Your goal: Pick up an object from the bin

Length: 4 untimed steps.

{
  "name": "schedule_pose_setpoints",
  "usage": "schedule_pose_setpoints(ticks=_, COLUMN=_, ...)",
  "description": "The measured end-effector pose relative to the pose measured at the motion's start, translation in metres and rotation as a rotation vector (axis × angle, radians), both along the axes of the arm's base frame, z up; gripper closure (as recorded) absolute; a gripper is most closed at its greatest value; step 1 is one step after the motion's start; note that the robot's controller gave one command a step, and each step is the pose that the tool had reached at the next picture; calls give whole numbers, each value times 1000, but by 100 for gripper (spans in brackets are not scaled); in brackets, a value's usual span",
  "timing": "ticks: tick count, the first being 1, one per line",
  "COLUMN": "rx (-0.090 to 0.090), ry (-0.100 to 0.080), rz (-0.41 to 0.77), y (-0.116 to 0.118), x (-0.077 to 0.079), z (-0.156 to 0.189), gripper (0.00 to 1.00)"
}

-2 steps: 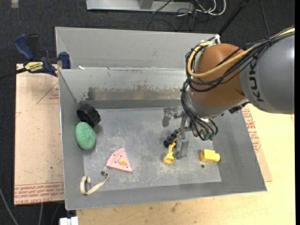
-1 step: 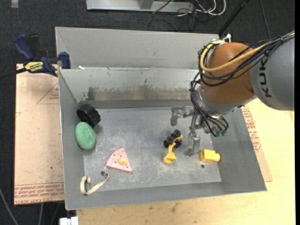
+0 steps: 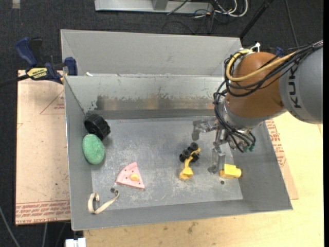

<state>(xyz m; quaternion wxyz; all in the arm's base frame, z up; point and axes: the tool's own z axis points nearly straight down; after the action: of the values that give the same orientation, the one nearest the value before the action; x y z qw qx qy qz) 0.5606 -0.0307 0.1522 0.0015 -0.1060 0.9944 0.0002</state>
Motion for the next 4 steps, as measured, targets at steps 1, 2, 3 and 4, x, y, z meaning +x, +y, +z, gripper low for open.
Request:
schedule_pose_setpoints(ticks=1, rx=-1, ry=-6, rz=159, y=-4, x=-1, z=-54, gripper=0)
schedule_pose_setpoints(ticks=2, rx=-3, ry=-11, rz=223, y=14, x=8, z=-76, gripper=0)
schedule_pose_setpoints(ticks=3, rx=0, ry=-3, rz=275, y=14, x=36, z=-80, gripper=0)
schedule_pose_setpoints(ticks=4, rx=-1, ry=-1, rz=289, y=-2, x=75, z=-81, gripper=0)
